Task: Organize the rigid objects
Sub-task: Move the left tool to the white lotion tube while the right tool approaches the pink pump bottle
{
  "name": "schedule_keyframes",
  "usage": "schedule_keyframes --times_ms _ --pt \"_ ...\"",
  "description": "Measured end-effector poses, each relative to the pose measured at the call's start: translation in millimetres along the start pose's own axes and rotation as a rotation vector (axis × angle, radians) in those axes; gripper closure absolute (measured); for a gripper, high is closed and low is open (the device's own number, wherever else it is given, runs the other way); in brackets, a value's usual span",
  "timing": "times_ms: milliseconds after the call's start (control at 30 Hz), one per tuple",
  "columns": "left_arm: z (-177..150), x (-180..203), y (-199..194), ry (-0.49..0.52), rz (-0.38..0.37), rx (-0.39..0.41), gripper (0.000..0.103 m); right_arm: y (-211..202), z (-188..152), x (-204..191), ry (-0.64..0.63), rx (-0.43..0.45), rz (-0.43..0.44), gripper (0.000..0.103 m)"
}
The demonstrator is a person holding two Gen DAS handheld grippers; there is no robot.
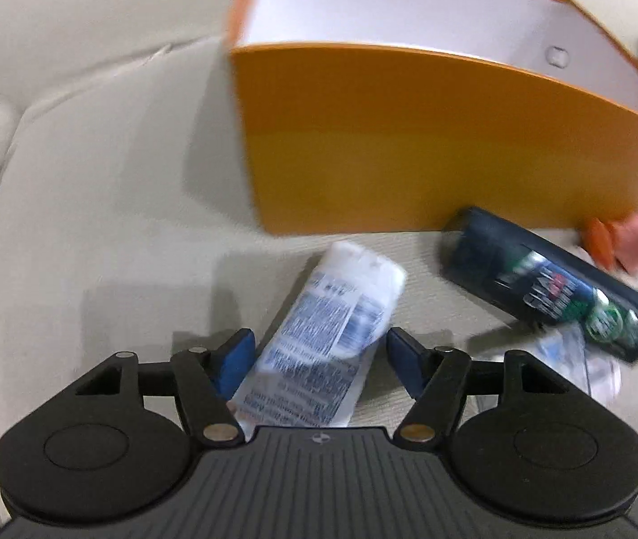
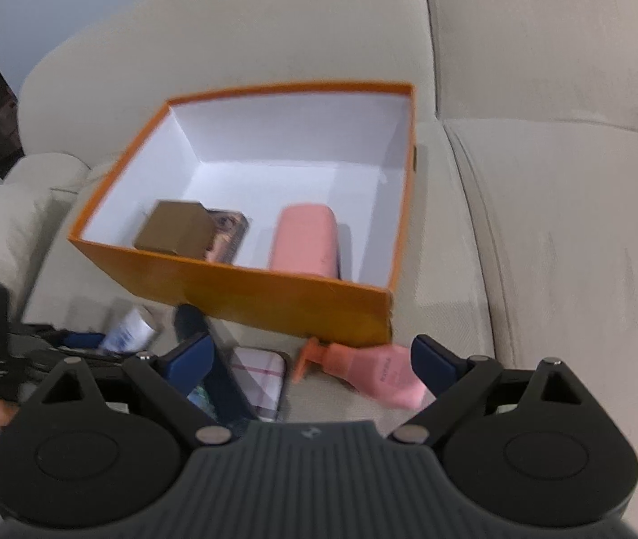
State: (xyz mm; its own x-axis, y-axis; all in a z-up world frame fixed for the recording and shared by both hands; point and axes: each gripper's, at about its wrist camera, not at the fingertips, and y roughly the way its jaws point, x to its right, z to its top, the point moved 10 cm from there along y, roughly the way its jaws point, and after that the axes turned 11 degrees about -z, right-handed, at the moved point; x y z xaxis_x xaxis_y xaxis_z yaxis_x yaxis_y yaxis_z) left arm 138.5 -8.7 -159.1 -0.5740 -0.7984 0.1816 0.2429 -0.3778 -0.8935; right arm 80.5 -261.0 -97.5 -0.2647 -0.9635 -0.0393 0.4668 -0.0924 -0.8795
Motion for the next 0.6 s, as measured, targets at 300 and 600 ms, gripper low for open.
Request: schedule_keyframes --times_ms 300,600 --pt "-0.1 7.1 9.3 -0.015 0.048 -0.078 0.02 33.1 -4.9 18.7 -0.012 -0.04 0.021 0.006" --pt "-17.3 -8.9 1.5 -0.064 0.053 -0.105 0.017 72.4 -20.9 23.3 -0.079 -0.054 0.161 0.004"
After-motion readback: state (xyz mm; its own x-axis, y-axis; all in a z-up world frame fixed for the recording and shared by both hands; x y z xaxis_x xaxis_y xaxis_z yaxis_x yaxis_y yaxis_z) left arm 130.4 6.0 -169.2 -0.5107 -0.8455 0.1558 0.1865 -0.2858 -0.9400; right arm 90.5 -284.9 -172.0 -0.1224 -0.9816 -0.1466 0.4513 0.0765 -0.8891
